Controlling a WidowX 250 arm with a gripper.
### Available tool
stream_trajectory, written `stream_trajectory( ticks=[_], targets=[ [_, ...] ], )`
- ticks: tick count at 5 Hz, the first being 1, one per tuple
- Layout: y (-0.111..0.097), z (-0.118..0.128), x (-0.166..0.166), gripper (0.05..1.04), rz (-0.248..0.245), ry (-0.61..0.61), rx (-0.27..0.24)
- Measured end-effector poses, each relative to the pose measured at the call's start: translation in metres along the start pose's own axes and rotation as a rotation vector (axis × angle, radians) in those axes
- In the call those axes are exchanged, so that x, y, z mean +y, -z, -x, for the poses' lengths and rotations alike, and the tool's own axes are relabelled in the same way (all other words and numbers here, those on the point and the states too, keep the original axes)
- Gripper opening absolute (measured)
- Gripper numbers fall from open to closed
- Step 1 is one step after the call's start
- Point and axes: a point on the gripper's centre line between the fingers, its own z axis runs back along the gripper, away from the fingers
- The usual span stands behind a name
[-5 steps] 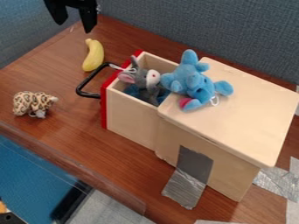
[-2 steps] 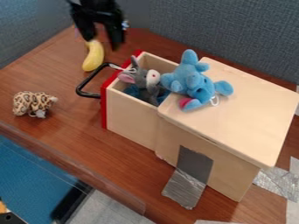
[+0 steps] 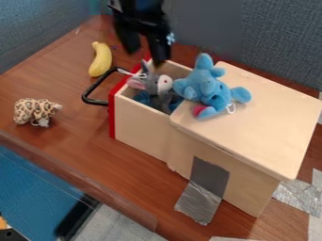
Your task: Take out the bunny in the drawer and move it to the lower left side of the table
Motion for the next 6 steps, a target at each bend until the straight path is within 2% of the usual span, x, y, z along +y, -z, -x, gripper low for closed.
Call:
stream_trajectory(
  ticks=[2, 3, 5, 6],
  targets=[
    [0.022, 0.022, 0.003, 1.000, -0.077, 0.032, 0.096],
    [0.028, 0.030, 0.006, 0.950, -0.110, 0.049, 0.129],
    [0.031, 0.034, 0.007, 0.362, -0.125, 0.072, 0.125],
    [0.029, 0.029, 0.006, 0.149, -0.117, 0.079, 0.125]
  ],
)
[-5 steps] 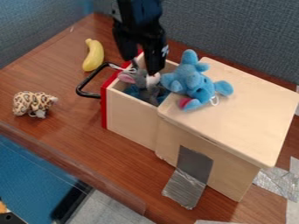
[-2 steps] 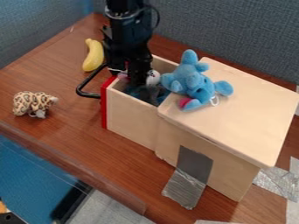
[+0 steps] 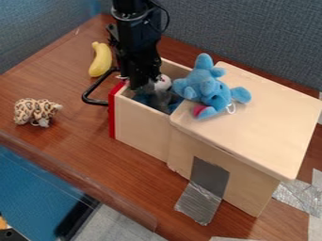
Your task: Take out the bunny in the drawer and move it to the lower left side of the table
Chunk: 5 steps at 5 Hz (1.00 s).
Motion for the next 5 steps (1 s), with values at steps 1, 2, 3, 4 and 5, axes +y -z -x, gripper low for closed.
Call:
stream_trajectory(
  ticks=[1, 2, 3, 4, 5],
  targets=[
    [-0.013, -0.015, 0.000, 0.058, 0.047, -0.023, -0.034],
    [-0.039, -0.032, 0.018, 0.049, 0.074, -0.087, -0.108],
    [-0.068, -0.032, 0.051, 0.049, 0.063, -0.195, -0.166],
    [-0.080, -0.014, 0.081, 0.049, 0.041, -0.299, -0.158],
    [-0.071, 0.008, 0.107, 0.049, 0.012, -0.396, -0.116]
  ],
)
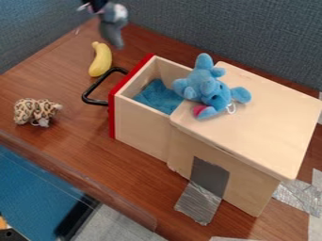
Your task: Take out the bunny in the drawer and move it to the lower left side of the table
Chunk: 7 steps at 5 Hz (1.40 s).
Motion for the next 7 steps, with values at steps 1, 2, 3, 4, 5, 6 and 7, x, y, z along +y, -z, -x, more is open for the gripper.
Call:
stream_trajectory(
  ticks=[1, 2, 3, 4, 5, 6, 7],
  targets=[
    [0.007, 0.012, 0.039, 0.049, -0.034, -0.085, 0.035],
    [0.015, 0.029, 0.072, 0.049, -0.033, -0.140, 0.045],
    [0.037, 0.050, 0.093, 0.049, -0.020, -0.139, 0.044],
    [0.060, 0.066, 0.102, 0.069, -0.040, -0.109, 0.091],
    [0.062, 0.071, 0.106, 0.216, -0.067, -0.106, 0.109],
    [0.057, 0.075, 0.106, 0.472, -0.074, -0.119, 0.149],
    [0.025, 0.066, 0.105, 0.774, -0.099, -0.078, 0.134]
  ],
)
